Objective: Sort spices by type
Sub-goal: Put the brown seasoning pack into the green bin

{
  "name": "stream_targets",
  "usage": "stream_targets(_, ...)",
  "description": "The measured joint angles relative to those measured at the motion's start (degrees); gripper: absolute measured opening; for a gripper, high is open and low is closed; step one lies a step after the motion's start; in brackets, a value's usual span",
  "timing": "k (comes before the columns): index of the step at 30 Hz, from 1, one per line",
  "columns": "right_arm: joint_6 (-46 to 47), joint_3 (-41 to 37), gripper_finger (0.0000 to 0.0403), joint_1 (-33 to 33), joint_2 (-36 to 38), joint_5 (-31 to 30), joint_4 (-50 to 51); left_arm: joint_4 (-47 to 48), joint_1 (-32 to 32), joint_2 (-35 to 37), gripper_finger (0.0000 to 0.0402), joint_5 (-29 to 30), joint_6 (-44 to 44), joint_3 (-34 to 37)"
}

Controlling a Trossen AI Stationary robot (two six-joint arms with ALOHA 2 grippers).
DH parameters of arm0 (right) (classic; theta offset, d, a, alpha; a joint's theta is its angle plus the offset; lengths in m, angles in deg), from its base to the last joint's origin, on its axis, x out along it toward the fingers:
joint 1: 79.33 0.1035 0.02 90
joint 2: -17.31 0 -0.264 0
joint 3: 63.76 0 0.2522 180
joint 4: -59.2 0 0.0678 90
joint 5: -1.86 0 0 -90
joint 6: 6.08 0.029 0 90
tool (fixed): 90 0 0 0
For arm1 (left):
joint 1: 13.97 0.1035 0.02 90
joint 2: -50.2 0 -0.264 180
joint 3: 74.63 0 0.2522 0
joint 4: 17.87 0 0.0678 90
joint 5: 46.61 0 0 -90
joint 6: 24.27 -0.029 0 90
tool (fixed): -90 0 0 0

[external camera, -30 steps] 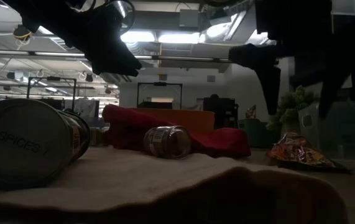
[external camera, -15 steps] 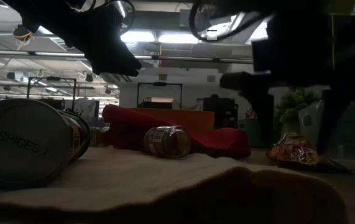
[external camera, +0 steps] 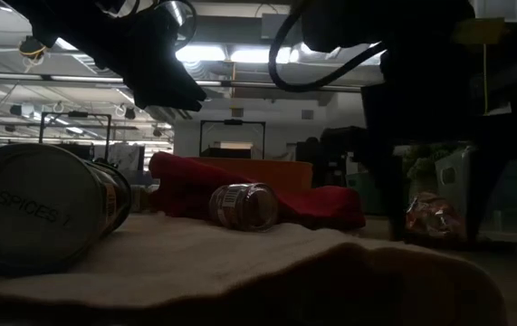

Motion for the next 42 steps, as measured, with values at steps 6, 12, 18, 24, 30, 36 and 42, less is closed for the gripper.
stream_targets(6, 0.07, 1.13, 0.0161, 0.12, -0.24, 0.0, -0.21, 0.0, 0.0, 0.0, 0.0172, 0.0, 0.0, 0.0)
stream_targets(12, 3.37, 3.67, 0.0071, 0.12, -0.57, 0.41, -1.47, 0.0, 0.0, 0.0, 0.0172, 0.0, 0.03, 0.0)
stream_targets(18, 6.57, 7.75, 0.0014, -0.31, -0.43, 3.28, -0.79, 0.0, 0.0, 0.0, 0.0172, 0.0, 0.15, 0.0)
stream_targets(24, 8.19, 12.37, 0.0035, -1.42, -0.25, 4.12, 5.63, 0.0, 0.0, 0.01, 0.0172, -0.01, 0.17, 0.0)
stream_targets(30, 8.78, 13.26, 0.0013, -3.32, 3.35, 5.8, 9.57, 0.04, 0.0, 0.0, 0.0172, -0.02, 0.17, 0.0)
stream_targets(36, 11.08, 13.31, 0.0024, -6.29, 11.32, 4.66, 11.03, 0.03, 0.0, 0.0, 0.0172, -0.01, 0.17, 0.0)
stream_targets(42, 12.09, 13.3, 0.0013, -10.7, 20.14, 0.09, 11.33, 0.0, 0.0, 0.0, 0.0172, -0.02, 0.33, 0.0)
